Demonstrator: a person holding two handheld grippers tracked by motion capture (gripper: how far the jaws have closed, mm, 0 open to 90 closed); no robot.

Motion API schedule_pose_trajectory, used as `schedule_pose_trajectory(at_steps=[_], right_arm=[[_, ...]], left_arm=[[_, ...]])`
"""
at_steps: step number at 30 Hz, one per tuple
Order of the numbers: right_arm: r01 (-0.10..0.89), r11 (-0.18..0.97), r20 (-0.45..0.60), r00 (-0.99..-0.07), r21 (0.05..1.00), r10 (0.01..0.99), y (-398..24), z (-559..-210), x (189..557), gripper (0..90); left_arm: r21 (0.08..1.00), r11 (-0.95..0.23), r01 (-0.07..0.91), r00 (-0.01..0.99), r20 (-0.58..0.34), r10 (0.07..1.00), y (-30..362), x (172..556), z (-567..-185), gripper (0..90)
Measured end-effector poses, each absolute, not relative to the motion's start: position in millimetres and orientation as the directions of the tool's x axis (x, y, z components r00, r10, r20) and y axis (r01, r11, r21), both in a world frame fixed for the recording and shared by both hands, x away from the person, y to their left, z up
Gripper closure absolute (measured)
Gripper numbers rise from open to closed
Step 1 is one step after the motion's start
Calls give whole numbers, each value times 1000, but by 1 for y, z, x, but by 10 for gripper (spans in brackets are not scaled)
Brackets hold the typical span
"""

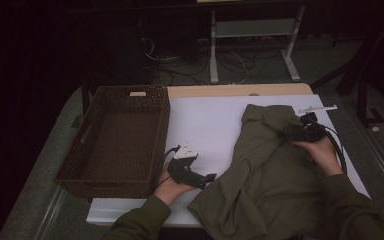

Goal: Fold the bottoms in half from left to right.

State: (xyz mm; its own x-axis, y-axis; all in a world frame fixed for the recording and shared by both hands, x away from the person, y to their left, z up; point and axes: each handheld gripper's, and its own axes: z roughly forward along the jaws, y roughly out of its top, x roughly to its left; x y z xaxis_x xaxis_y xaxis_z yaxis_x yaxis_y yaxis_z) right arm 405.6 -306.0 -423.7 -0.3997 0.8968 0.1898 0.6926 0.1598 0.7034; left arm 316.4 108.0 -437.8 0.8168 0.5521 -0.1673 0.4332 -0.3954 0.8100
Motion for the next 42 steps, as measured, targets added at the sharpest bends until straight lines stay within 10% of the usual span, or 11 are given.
schedule_pose_trajectory(at_steps=[15, 23, 42], right_arm=[[730, 200, 187, -412, 653, 892, -302, -449, 408, 523], [714, 243, 148, -439, 657, 886, -294, -449, 406, 796], [601, 310, 22, -479, 736, 878, -292, -400, 407, 856]], left_arm=[[805, -400, 439, 817, -172, 550, 108, 317, -439, 0], [805, -400, 439, 817, -172, 550, 108, 317, -439, 0], [807, -398, 436, 816, -168, 553, 108, 317, -438, 0]])
